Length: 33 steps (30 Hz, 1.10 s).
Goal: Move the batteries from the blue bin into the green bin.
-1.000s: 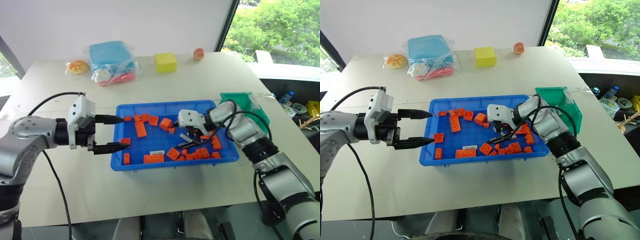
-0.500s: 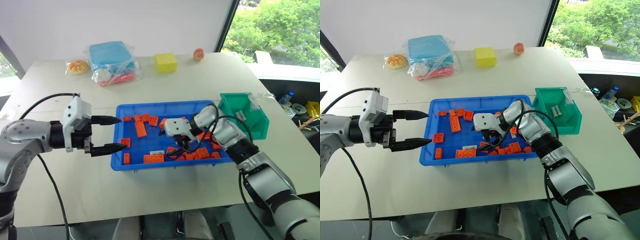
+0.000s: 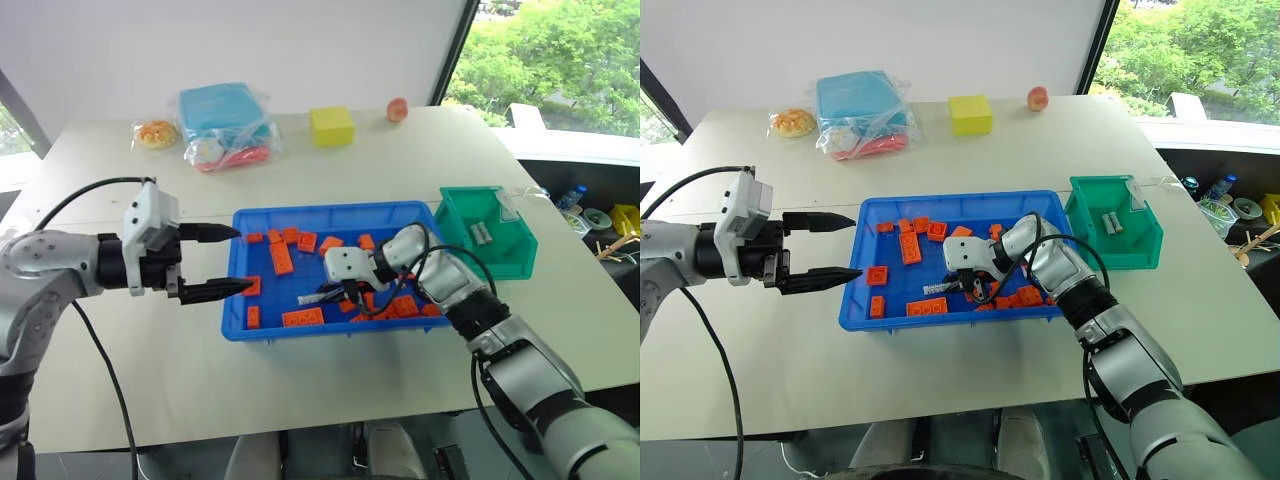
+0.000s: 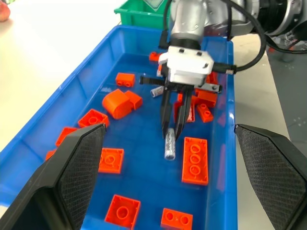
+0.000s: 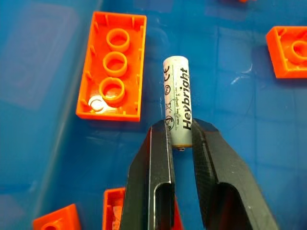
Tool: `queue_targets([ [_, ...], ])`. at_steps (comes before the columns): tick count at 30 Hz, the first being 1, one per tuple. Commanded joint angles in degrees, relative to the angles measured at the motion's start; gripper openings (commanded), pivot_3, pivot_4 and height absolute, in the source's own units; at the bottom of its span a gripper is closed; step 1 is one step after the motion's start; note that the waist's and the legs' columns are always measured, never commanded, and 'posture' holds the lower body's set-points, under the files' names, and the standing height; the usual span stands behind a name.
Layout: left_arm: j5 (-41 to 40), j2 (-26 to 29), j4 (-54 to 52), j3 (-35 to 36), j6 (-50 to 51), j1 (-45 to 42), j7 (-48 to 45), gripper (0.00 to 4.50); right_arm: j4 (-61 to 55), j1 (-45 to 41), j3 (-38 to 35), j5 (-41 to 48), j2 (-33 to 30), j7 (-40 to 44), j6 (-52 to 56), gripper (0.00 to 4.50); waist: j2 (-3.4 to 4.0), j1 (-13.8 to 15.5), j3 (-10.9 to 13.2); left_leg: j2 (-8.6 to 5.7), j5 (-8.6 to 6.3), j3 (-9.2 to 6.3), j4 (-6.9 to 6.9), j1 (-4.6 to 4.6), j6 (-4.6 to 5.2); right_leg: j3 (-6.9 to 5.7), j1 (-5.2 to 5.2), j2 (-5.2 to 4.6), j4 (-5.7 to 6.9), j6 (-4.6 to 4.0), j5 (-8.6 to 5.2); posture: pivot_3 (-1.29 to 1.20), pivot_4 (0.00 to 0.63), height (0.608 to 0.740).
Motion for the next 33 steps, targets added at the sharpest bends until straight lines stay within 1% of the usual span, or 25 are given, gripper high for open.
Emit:
queue_targets([
  [1,0.25,0.25,-0.22,-0.08,-1.33,-1.52,-0.43,4.50,-9.07,-0.28,-6.98,4.79,-2.48,-1.65,8.27,0.09,-0.01,0.10,0.00,0.00,0.00,0.00,0.02,-0.01,0.00,0.00,0.00,0.00,0.00,0.00,0.00,0.00,0.150,0.706],
  [3,0.58,0.09,0.06,-0.41,-1.72,-1.45,-0.62,4.50,-13.08,-0.61,-12.97,7.51,-4.46,-5.34,15.50,0.09,-0.01,0.14,-0.01,0.00,0.00,-0.01,0.04,-0.03,0.00,0.00,0.00,0.00,-0.01,-0.01,0.00,0.00,0.150,0.706],
  [4,0.64,0.09,0.10,-0.41,-1.90,-1.30,-0.69,4.50,-14.48,-0.58,-14.71,8.30,-5.05,-6.66,17.99,0.09,-0.01,0.23,-0.01,0.00,-0.01,-0.02,0.04,-0.04,-0.01,0.00,0.00,0.00,-0.01,-0.01,0.01,0.00,0.150,0.706],
  [7,0.92,-0.06,0.49,-0.70,-2.28,-1.21,-0.93,4.50,-16.83,-0.37,-22.19,9.57,-9.87,-11.83,25.05,0.09,-0.02,0.86,-0.01,0.00,-0.02,-0.02,0.06,-0.04,-0.02,0.00,-0.02,0.00,-0.03,-0.03,0.00,0.00,0.150,0.706],
  [8,0.99,-0.14,0.60,-0.84,-2.35,-1.27,-0.99,4.50,-16.53,0.13,-24.45,9.09,-12.33,-13.66,25.86,0.09,-0.02,1.13,-0.01,0.00,-0.02,0.00,0.07,-0.04,-0.02,0.00,-0.03,0.00,-0.04,-0.04,-0.01,0.00,0.150,0.706],
  [10,1.17,-0.36,1.00,-1.46,-2.49,-1.73,-1.26,4.50,-14.18,2.67,-28.72,6.79,-19.29,-17.26,25.77,0.09,-0.02,1.64,-0.01,0.00,-0.03,0.01,0.11,-0.07,-0.03,-0.01,-0.24,-0.01,-0.10,-0.18,-0.10,0.00,0.150,0.706],
  [12,1.66,-0.59,1.63,-2.16,-2.89,-2.26,-1.76,4.50,-12.78,5.28,-30.94,6.03,-24.03,-19.31,25.83,0.09,-0.06,2.45,-0.03,0.00,-0.05,0.01,0.14,-0.09,-0.04,0.01,-0.23,-0.07,-0.17,-0.12,-0.16,0.00,0.150,0.706],
  [15,2.19,-1.08,2.87,-3.30,-3.48,-3.45,-2.45,4.50,-11.14,9.19,-33.21,5.45,-27.87,-22.31,25.52,0.09,-0.10,2.63,-0.06,0.00,-0.06,0.21,0.12,-0.08,-0.02,0.00,-0.26,-0.11,-0.22,0.00,-0.23,0.00,0.150,0.706],
  [18,2.68,-1.74,3.81,-4.44,-3.88,-4.83,-2.85,4.50,-10.01,12.13,-35.28,5.46,-28.58,-26.07,26.63,0.09,-0.08,2.30,-0.05,0.07,-0.05,0.38,0.10,-0.06,0.00,0.01,-0.14,-0.08,-0.13,-0.02,-0.20,0.00,0.150,0.706],
  [20,2.99,-2.23,4.29,-5.13,-4.07,-5.64,-3.06,4.50,-11.07,14.30,-35.92,6.66,-28.07,-26.81,27.73,1.07,-0.05,2.04,-0.04,0.10,-0.04,0.44,0.10,-0.06,0.00,0.01,-0.19,-0.07,-0.07,-0.05,-0.17,0.00,0.150,0.706],
  [21,3.12,-2.39,4.45,-5.43,-4.20,-5.94,-3.17,4.50,-12.08,15.11,-36.03,7.39,-27.67,-26.91,28.21,1.39,-0.04,2.00,-0.04,0.10,-0.05,0.44,0.11,-0.05,0.00,0.02,-0.19,-0.08,-0.04,-0.03,-0.15,0.00,0.150,0.706],
  [24,3.43,-2.67,5.06,-6.07,-4.44,-6.82,-3.46,4.50,-13.46,15.04,-35.50,8.03,-26.89,-28.18,28.44,3.06,-0.04,1.34,-0.05,0.10,-0.04,0.43,0.11,-0.05,0.00,0.02,-0.19,-0.07,-0.03,0.08,-0.08,0.00,0.150,0.706],
  [25,3.56,-2.72,5.39,-6.22,-4.53,-7.13,-3.59,4.50,-13.22,14.52,-35.14,7.80,-26.89,-28.52,27.67,3.48,-0.03,1.26,-0.04,0.10,-0.04,0.42,0.12,-0.05,0.01,0.02,-0.18,-0.07,-0.03,0.08,-0.08,0.00,0.150,0.706],
  [26,3.69,-2.80,5.62,-6.30,-4.56,-7.38,-3.70,4.50,-13.09,13.91,-34.85,7.74,-26.91,-28.74,26.87,4.01,-0.04,1.24,-0.04,0.10,-0.05,0.42,0.12,-0.06,0.01,0.02,-0.18,-0.08,-0.04,0.08,-0.08,0.00,0.150,0.706],
  [29,4.13,-3.03,5.95,-6.37,-4.73,-7.74,-3.96,4.50,-15.30,10.58,-34.47,10.89,-25.34,-27.16,27.57,4.01,-0.01,1.19,-0.02,0.10,-0.05,0.41,0.12,-0.06,0.01,0.02,-0.19,-0.07,-0.04,-0.04,-0.16,0.00,0.150,0.706],
  [33,4.23,-3.30,5.38,-6.23,-4.54,-7.58,-3.64,4.50,-21.94,9.05,-30.35,14.30,-22.82,-24.16,32.34,4.01,-0.06,1.11,-0.05,0.13,-0.05,0.33,0.08,-0.05,0.01,0.02,-0.20,-0.03,-0.02,-0.01,-0.13,0.00,0.150,0.706],
])
